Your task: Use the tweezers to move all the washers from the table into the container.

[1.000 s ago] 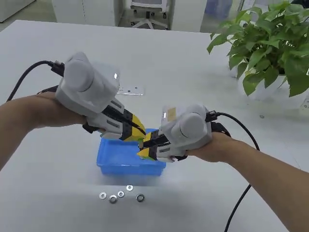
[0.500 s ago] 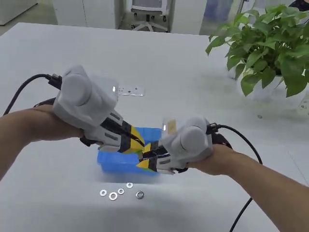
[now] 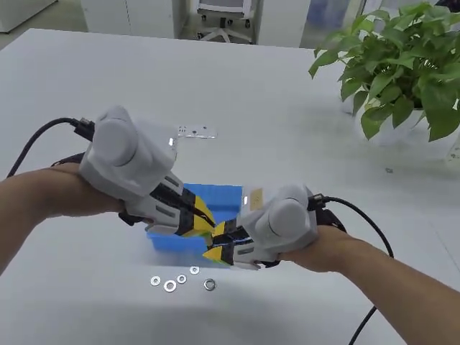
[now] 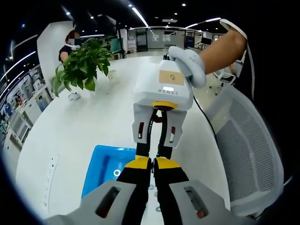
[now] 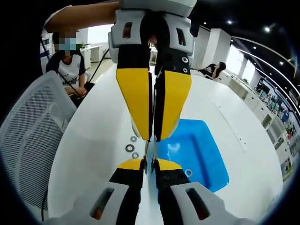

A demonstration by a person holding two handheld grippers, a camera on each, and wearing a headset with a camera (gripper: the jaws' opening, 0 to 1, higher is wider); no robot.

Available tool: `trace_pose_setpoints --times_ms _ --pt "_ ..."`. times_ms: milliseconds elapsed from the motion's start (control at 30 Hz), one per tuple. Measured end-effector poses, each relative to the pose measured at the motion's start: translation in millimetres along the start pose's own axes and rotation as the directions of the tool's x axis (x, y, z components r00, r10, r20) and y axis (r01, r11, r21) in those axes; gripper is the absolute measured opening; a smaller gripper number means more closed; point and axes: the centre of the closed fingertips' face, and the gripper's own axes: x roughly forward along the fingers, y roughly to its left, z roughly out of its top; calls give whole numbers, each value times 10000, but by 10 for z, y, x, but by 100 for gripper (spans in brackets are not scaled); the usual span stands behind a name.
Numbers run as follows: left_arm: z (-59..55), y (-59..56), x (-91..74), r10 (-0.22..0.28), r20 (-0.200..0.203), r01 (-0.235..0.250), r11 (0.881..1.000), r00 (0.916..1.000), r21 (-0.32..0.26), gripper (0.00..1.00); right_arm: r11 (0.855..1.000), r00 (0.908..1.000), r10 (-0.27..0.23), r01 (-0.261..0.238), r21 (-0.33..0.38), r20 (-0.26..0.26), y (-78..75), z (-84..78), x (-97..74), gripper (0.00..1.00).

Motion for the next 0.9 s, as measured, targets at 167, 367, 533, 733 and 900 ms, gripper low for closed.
trace_pose_setpoints --times_ms 167,367,533,733,900 --pt "-44 -57 41 -113 -85 113 9999 9999 -34 7 9999 9999 93 -92 86 -58 75 -55 30 12" --pt "-96 -119 83 -261 -164 260 9996 9995 -106 7 9996 9998 195 -193 199 -88 155 -100 68 12" --pt "-151 -168 123 -408 -258 403 9990 9988 -169 7 9992 9994 322 -319 258 -142 218 -139 105 12" --pt "-182 -198 151 -494 -344 487 9986 9982 -212 7 9986 9989 437 -431 297 -197 251 -166 139 12" --pt "-209 -219 163 -554 -415 544 9982 9976 -249 7 9981 9984 530 -522 328 -220 283 -176 169 12"
